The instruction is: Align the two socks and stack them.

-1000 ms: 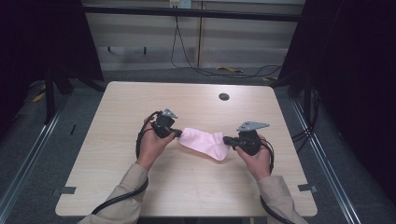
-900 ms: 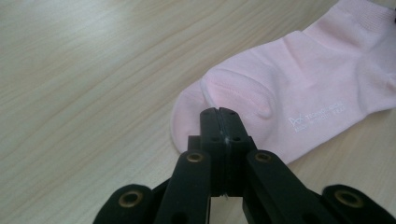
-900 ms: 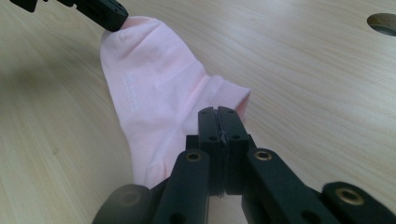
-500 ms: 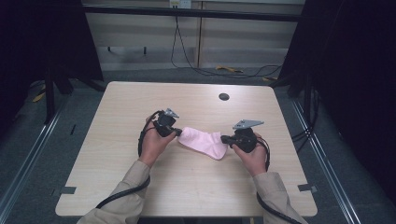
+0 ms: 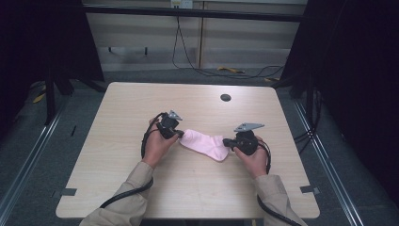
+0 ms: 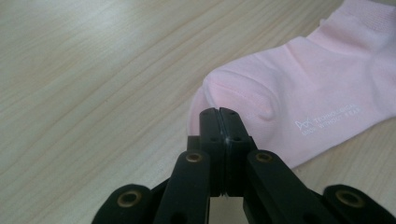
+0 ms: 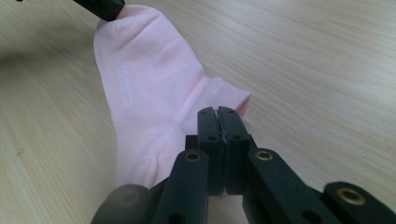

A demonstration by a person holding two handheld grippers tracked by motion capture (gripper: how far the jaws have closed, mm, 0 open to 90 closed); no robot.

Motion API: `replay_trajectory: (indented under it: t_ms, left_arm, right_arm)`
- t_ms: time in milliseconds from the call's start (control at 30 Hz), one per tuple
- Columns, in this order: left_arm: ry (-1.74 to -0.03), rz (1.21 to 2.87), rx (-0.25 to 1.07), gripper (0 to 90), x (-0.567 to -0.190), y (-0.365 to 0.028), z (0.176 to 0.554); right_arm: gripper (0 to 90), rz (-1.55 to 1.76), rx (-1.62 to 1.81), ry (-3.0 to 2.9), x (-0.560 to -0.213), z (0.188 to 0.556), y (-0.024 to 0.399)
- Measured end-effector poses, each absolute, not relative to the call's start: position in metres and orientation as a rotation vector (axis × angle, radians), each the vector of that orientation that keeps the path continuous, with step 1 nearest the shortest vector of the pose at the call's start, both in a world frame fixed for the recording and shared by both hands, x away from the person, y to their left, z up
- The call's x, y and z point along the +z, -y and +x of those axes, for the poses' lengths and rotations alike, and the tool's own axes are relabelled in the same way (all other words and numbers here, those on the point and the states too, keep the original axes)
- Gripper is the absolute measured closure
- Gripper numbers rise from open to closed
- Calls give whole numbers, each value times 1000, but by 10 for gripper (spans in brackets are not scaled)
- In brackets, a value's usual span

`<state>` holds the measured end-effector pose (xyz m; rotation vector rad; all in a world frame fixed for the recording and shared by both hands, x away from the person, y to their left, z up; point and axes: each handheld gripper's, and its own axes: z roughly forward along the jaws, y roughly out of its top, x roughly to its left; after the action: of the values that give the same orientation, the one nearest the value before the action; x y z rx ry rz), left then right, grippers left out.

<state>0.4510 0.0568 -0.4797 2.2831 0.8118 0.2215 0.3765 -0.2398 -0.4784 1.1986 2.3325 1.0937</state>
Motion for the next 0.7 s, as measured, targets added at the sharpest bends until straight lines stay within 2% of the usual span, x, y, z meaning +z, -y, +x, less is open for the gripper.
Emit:
replay_trajectory:
  t_ms: [500, 700]
  left_arm:
    - [-825, 2275, 244, 839, -491, -54, 454]
    - [-821, 2290, 211, 884, -493, -53, 451]
  right_arm:
    - [888, 1197, 1067, -2334, -484, 375, 240]
    - [890, 1196, 1056, -2345, -486, 373, 239]
